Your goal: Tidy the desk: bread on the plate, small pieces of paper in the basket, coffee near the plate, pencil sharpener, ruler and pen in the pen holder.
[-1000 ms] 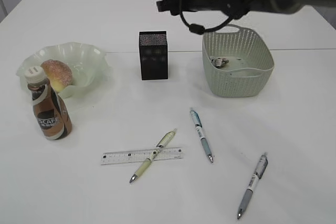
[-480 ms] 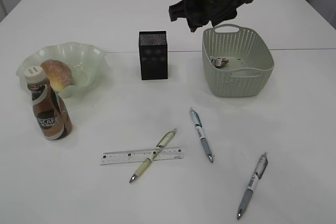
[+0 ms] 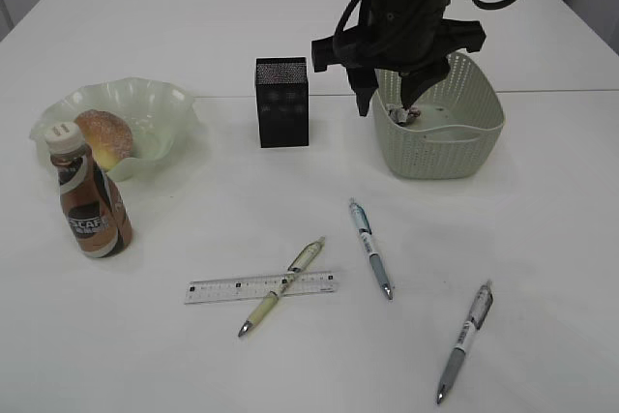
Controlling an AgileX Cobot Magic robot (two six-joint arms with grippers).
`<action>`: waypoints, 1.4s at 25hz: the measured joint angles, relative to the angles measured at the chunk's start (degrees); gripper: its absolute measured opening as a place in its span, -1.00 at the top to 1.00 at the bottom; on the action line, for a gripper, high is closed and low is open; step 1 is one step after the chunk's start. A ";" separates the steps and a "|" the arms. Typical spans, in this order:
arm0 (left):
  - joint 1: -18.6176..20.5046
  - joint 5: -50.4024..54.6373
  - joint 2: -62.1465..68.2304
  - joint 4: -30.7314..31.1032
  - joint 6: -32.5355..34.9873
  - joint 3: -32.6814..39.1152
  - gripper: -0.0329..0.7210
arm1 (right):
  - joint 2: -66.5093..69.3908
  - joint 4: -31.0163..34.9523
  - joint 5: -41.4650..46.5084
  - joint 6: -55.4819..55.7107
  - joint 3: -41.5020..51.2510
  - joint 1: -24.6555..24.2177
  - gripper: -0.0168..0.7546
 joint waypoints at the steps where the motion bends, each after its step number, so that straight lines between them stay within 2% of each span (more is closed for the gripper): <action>1: 0.00 0.00 0.00 0.00 0.00 0.00 -0.33 | -0.24 0.88 0.13 0.00 -0.04 0.00 0.00; 5: -1.00 0.00 0.00 -0.13 2.39 0.00 -0.33 | -1.05 5.58 0.46 -2.23 -0.35 0.06 0.00; 9: -5.19 0.00 0.35 -0.92 7.30 0.00 -0.33 | -1.84 9.38 0.54 -4.95 -0.38 0.06 0.00; 14: -10.45 -0.26 3.80 -0.97 11.80 0.00 -0.33 | -4.17 9.87 0.68 -5.63 -0.38 0.06 0.00; 18: -12.03 -3.64 8.64 -0.35 15.97 0.00 -0.33 | -6.52 9.87 0.91 -5.84 -0.38 -0.97 0.00; 24: -12.67 -10.32 16.22 0.42 24.58 0.00 -0.33 | -11.46 9.87 1.01 -5.96 2.50 -6.73 0.00; 30: -16.58 -19.18 21.94 0.42 32.93 0.00 -0.33 | -16.77 7.93 1.01 -6.07 11.34 -13.45 0.00; 35: -19.11 -27.50 29.13 0.54 39.70 0.00 -0.33 | -19.06 5.17 1.01 -6.07 18.62 -14.64 0.00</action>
